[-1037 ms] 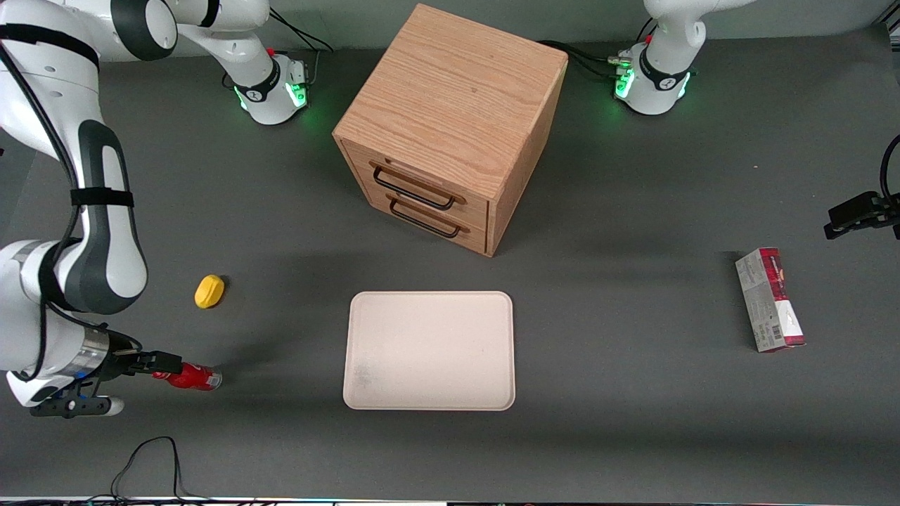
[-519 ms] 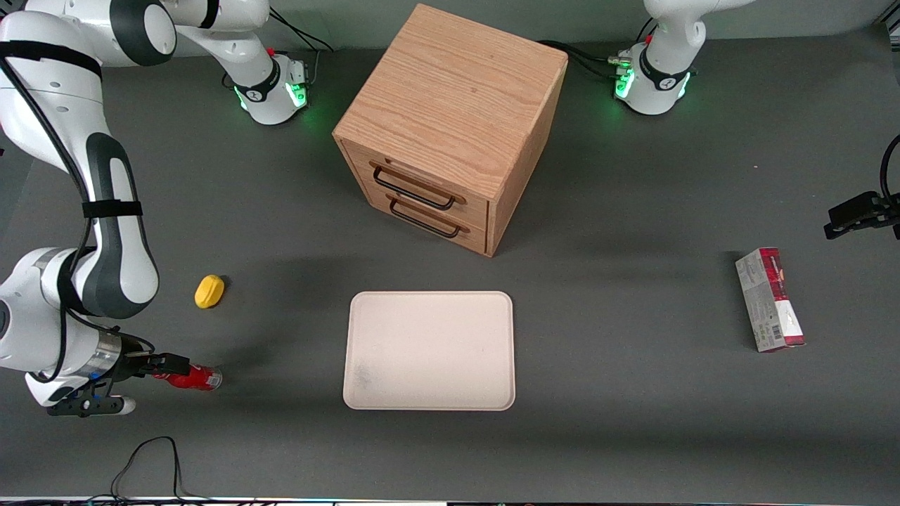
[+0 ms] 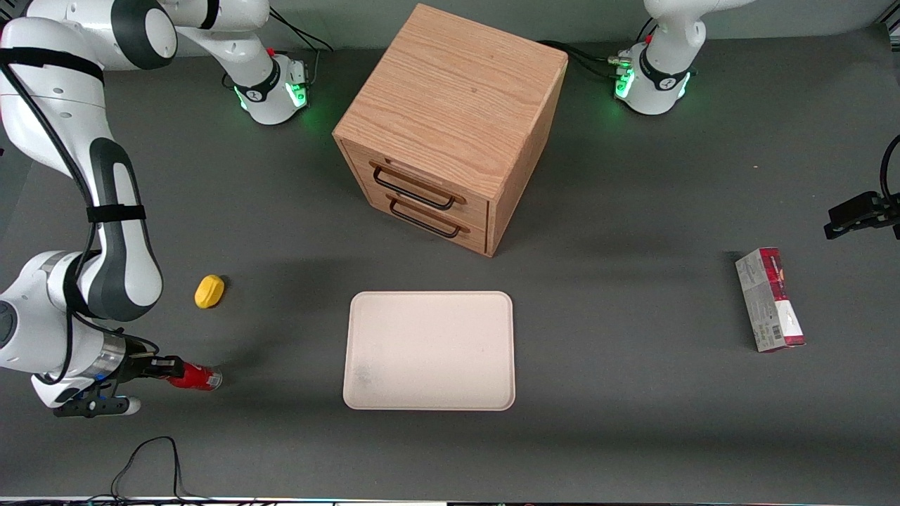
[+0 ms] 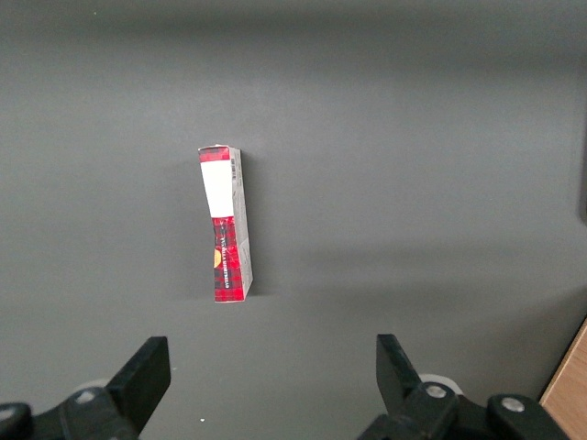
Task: Place coke bottle on tray
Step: 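Lift the bottle and carry it over the cream tray's edge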
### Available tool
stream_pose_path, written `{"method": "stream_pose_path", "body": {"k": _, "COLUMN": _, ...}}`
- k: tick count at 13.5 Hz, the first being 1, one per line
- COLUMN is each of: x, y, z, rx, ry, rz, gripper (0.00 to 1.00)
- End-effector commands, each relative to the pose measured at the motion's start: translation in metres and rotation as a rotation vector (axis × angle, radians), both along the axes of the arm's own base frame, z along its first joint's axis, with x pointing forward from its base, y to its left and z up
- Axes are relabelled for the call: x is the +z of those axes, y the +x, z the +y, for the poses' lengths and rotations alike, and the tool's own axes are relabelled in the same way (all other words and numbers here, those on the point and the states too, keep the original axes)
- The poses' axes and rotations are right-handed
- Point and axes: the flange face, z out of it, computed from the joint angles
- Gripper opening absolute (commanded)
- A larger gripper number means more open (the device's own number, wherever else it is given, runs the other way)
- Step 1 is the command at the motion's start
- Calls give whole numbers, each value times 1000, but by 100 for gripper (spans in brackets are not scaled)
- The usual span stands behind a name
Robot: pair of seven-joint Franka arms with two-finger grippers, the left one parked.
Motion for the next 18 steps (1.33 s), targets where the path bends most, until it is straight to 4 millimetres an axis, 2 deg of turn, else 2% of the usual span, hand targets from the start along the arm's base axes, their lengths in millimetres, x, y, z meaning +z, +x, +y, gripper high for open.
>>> {"method": "stream_pose_path", "body": {"k": 1, "x": -2, "y": 2, "z": -3, "rx": 14, "ry": 7, "rz": -12, "gripper": 0}}
{"method": "stream_pose_path", "body": {"k": 3, "x": 16, "y": 2, "z": 5, "rx": -11, "ry": 17, "rz": -18, "gripper": 0}}
{"method": "stream_pose_path", "body": {"k": 4, "x": 37, "y": 3, "z": 10, "rx": -36, "ry": 27, "rz": -18, "gripper": 0}}
{"method": "stream_pose_path", "body": {"k": 6, "x": 96, "y": 0, "z": 33, "rx": -40, "ry": 29, "rz": -3, "gripper": 0}}
{"method": "stream_pose_path", "body": {"k": 8, "x": 164, "y": -13, "z": 49, "rx": -22, "ry": 30, "rz": -12, "gripper": 0}}
{"method": "stream_pose_path", "body": {"k": 9, "x": 189, "y": -20, "z": 61, "rx": -15, "ry": 26, "rz": -4, "gripper": 0}}
{"method": "stream_pose_path", "body": {"k": 10, "x": 214, "y": -26, "z": 79, "rx": -33, "ry": 39, "rz": -11, "gripper": 0}}
{"method": "stream_pose_path", "body": {"k": 12, "x": 247, "y": -34, "z": 136, "rx": -127, "ry": 51, "rz": -29, "gripper": 0}}
{"method": "stream_pose_path", "body": {"k": 14, "x": 256, "y": -46, "z": 199, "rx": -136, "ry": 17, "rz": -41, "gripper": 0}}
{"method": "stream_pose_path", "body": {"k": 16, "x": 261, "y": -54, "z": 240, "rx": -170, "ry": 54, "rz": -59, "gripper": 0}}
{"method": "stream_pose_path", "body": {"k": 18, "x": 249, "y": -52, "z": 271, "rx": -166, "ry": 83, "rz": -86, "gripper": 0}}
